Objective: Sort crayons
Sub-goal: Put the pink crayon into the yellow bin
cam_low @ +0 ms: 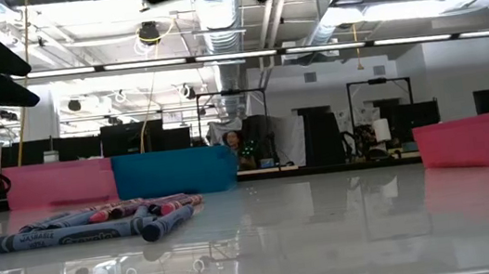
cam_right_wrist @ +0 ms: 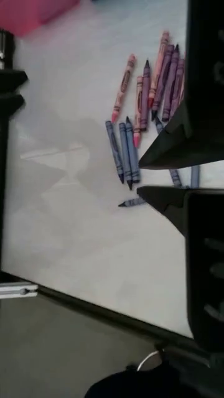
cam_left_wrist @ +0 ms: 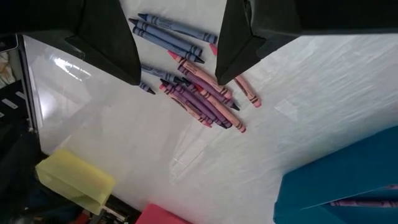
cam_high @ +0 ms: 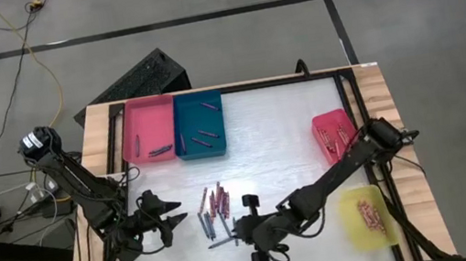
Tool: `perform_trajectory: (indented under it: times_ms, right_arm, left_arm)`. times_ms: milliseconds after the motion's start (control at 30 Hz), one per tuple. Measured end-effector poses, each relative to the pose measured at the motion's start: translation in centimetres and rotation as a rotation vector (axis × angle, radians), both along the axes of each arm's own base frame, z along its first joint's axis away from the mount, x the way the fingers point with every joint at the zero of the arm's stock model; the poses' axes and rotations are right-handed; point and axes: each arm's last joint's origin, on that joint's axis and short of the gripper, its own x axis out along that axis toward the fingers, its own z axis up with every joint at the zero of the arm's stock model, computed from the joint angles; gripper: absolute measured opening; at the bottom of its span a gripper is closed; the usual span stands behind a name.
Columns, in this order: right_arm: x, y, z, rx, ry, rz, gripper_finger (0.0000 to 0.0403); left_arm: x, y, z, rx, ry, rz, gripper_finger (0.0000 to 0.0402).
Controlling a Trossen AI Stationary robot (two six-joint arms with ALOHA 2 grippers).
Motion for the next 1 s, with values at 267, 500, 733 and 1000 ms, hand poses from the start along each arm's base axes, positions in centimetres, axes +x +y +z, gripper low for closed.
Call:
perform_trajectory:
  times_ms: [267, 500, 733, 1000]
  right_arm:
    - [2.0, -1.8, -2.0, -0.061, -0.033, -0.203, 0.0052]
    - [3.5, -5.7, -2.2, 0.16, -0.041, -0.425, 0.0052]
    - [5.0, -7.8, -4.4, 0.197, 0.022, -0.434, 0.0052]
    - [5.8, -7.7, -6.9, -0.028, 0.082, -0.287, 0.0052]
  left_arm:
    - [0.0, 0.0, 0.0, 0.002, 0.004, -0.001, 0.0199]
    - [0.0, 0.0, 0.0, -0.002, 0.008, -0.005, 0.0199]
    - [0.0, 0.0, 0.0, -0.002, 0.007, -0.005, 0.0199]
    - [-0.1, 0.0, -0.1, 0.004, 0.015, -0.012, 0.0199]
